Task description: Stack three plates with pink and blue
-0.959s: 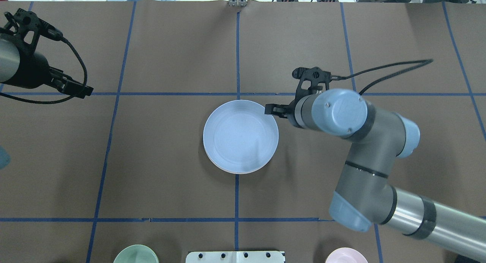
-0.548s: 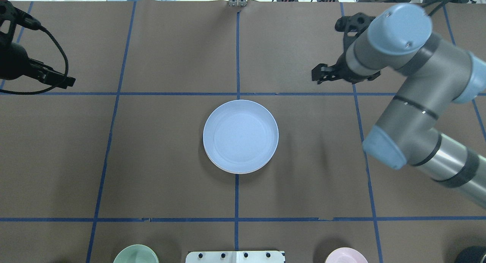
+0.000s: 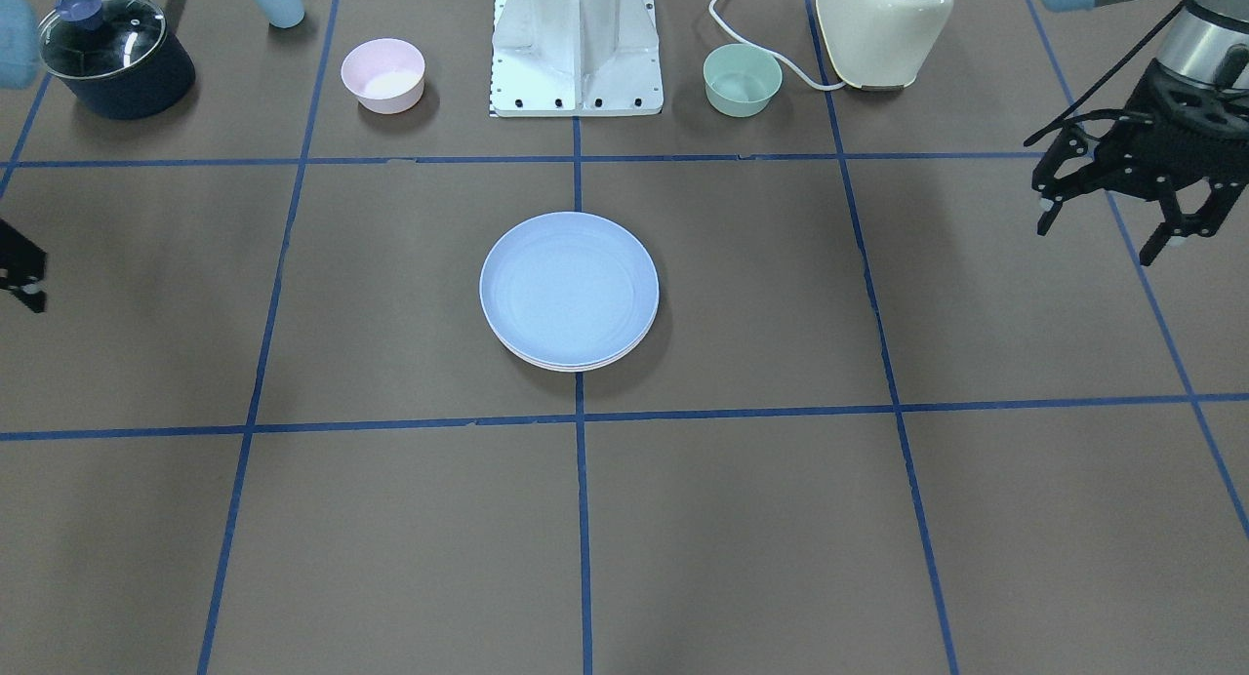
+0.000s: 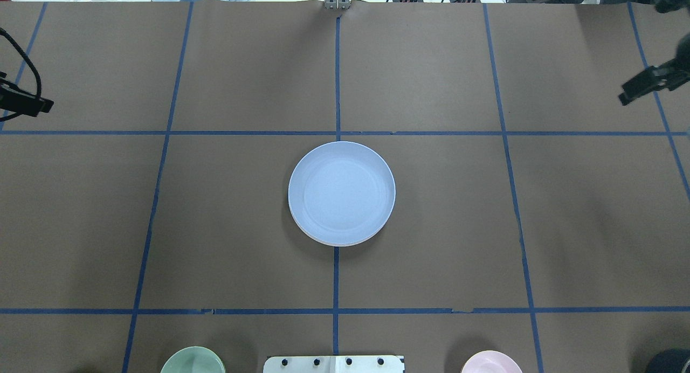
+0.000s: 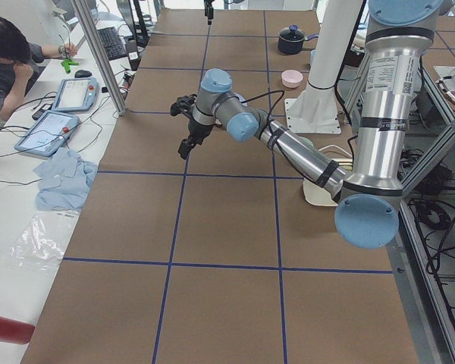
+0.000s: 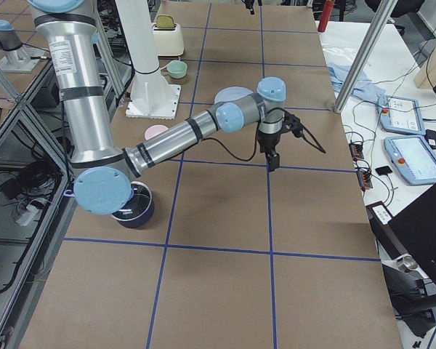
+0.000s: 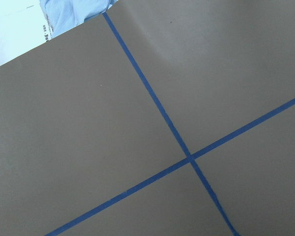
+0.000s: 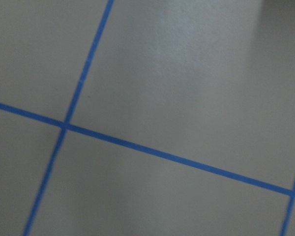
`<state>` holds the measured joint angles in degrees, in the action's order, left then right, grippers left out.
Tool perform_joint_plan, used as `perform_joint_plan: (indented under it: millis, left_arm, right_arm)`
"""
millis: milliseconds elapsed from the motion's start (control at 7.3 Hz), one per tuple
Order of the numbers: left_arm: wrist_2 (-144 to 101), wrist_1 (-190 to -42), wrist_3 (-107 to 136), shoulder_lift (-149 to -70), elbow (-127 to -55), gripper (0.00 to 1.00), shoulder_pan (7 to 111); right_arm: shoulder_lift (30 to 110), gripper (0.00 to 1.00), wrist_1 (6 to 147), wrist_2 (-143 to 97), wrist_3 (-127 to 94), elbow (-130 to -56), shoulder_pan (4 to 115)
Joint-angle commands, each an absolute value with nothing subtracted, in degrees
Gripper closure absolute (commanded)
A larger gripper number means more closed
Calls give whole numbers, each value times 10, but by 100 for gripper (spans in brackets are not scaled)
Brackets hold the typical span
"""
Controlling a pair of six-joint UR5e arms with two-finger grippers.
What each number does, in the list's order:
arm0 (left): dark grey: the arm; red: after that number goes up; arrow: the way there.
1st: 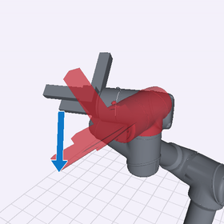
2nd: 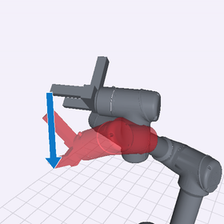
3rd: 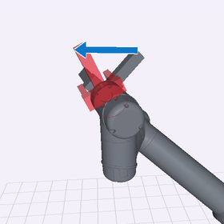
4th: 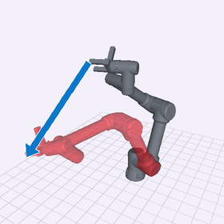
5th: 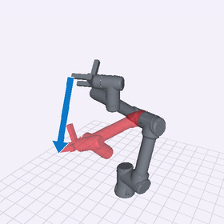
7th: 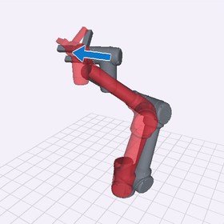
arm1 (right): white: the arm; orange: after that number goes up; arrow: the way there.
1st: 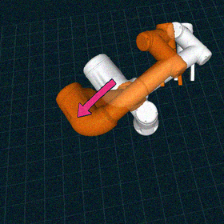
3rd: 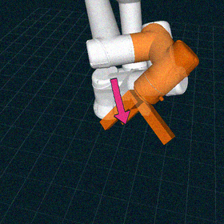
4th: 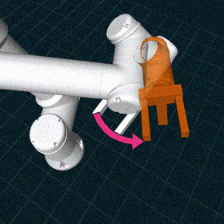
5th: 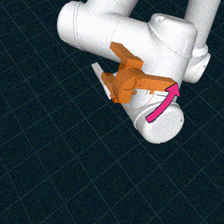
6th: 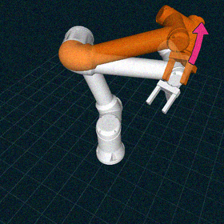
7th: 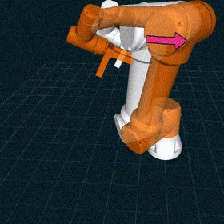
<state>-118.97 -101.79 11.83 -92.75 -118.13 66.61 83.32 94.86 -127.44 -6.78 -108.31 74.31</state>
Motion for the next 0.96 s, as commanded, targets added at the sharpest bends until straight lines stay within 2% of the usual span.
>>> perform_joint_plan:
  millis: [0, 274, 548, 822]
  left_arm:
    - [-1215, -1018, 14, -892, -1156, 0, 742]
    - [-1206, -1020, 7, -856, -1149, 0, 791]
    - [-1205, -1016, 15, -853, -1063, 0, 873]
    - [-1317, -1017, 9, -821, -999, 0, 883]
  right_arm:
    - [956, 0, 946, -1298, 108, -1082, 851]
    - [1025, 0, 946, -1313, 116, -1079, 902]
    - [1039, 0, 946, -1313, 116, -1070, 911]
    - [1039, 0, 946, -1314, 113, -1061, 911]
